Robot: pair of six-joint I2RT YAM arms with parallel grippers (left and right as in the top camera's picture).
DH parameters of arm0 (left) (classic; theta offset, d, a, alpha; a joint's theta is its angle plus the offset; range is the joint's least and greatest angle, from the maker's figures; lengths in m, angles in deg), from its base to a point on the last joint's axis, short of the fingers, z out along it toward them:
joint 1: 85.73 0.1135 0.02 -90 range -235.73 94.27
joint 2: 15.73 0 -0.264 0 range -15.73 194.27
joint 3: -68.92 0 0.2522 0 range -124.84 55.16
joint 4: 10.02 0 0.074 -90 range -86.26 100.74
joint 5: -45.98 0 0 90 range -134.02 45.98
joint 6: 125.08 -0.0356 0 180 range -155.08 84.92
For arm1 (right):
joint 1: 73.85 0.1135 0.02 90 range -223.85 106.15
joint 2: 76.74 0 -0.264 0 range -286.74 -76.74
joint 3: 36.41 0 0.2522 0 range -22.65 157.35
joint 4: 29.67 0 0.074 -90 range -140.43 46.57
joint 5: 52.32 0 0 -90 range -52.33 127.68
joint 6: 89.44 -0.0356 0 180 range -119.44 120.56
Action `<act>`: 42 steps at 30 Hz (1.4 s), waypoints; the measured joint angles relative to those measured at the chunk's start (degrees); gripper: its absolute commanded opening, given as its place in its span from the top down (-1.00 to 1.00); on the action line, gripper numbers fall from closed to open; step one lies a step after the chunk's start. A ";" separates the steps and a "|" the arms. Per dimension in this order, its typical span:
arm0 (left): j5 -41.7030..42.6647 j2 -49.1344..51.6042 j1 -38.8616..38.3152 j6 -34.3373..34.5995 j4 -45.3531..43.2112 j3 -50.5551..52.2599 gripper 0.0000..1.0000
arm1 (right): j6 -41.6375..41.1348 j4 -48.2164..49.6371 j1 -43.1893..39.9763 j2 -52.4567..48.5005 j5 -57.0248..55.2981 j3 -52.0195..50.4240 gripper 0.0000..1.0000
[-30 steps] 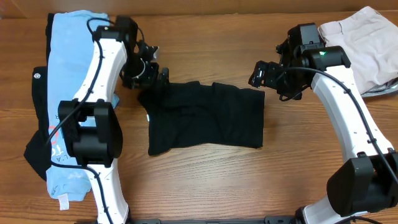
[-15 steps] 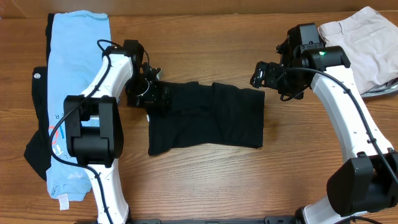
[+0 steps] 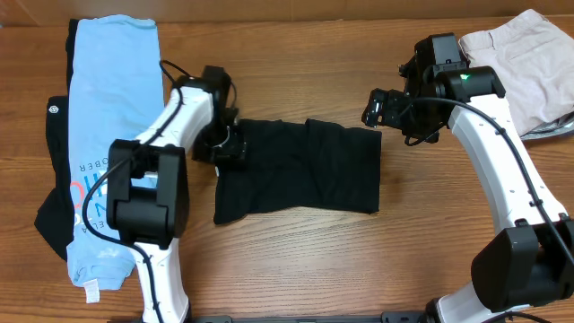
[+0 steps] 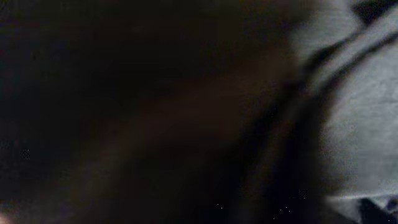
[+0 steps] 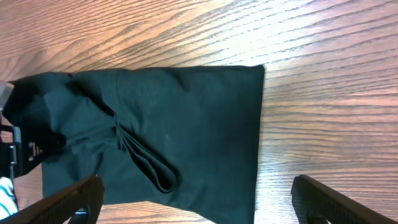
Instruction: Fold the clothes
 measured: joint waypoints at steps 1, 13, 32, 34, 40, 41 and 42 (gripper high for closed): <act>-0.79 -0.22 -0.76 1.14 -0.50 0.55 -0.38 | 0.00 -0.02 0.00 0.00 -0.02 0.00 -1.00; -5.46 -0.76 -4.35 8.52 2.67 0.46 0.92 | -1.18 -0.50 0.07 -0.57 -1.16 0.00 0.47; -9.57 2.01 0.48 4.96 18.34 -22.03 0.92 | -4.96 23.93 6.82 -5.81 17.05 -19.76 0.92; -9.68 2.03 0.00 4.81 19.54 -22.99 0.92 | -7.17 27.76 7.82 -5.81 18.10 -22.03 0.92; -8.68 2.08 -1.11 2.45 26.10 -31.47 0.92 | -12.52 33.79 8.44 -6.12 18.93 -26.67 0.92; -7.98 2.08 -1.33 1.88 26.88 -33.09 0.92 | -13.33 34.21 8.39 -6.56 18.88 -27.15 0.92; -6.88 2.08 -1.70 1.16 27.54 -35.01 0.92 | -13.70 34.45 8.37 -6.95 18.88 -27.34 0.92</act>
